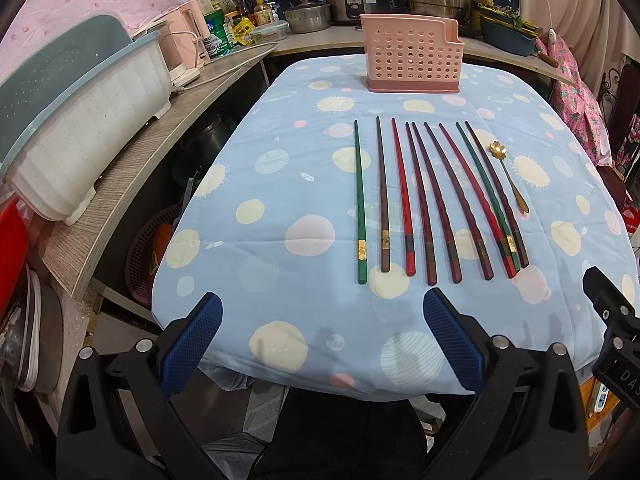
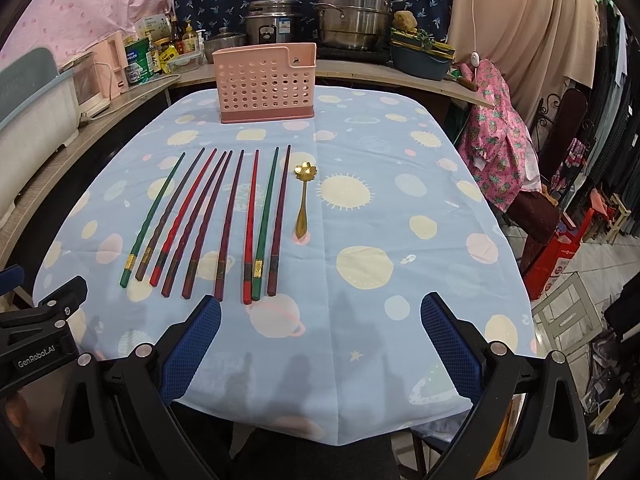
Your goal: Organize utensils
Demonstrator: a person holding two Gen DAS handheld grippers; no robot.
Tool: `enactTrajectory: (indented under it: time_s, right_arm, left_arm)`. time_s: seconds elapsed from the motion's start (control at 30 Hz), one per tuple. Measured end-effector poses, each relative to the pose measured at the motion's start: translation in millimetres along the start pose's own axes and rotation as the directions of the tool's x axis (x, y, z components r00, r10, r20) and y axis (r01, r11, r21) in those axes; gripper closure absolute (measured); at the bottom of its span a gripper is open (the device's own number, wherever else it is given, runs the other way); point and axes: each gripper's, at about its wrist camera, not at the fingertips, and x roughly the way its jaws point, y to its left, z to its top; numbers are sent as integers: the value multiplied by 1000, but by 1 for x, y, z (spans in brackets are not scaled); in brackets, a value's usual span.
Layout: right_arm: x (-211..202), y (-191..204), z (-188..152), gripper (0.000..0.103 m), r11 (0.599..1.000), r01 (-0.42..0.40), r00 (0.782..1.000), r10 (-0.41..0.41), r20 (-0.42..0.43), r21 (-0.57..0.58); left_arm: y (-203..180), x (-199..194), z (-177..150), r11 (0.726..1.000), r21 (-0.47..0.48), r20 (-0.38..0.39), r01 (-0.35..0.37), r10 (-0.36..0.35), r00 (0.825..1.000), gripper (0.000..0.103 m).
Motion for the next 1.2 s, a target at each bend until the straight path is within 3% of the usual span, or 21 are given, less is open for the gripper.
enactTrajectory:
  time_s: [0.97,1.2]
  right_arm:
    - [3,3,0,7,1000,-1,1000,1,-7,1]
    - [15,-3,1,7,1000,0,999,0,-40,13]
  left_arm:
    - [-5,3,0,1000,4,-7,-2,2,1000,7]
    - [7,18,3,999,-38,-42,26,-28,999,7]
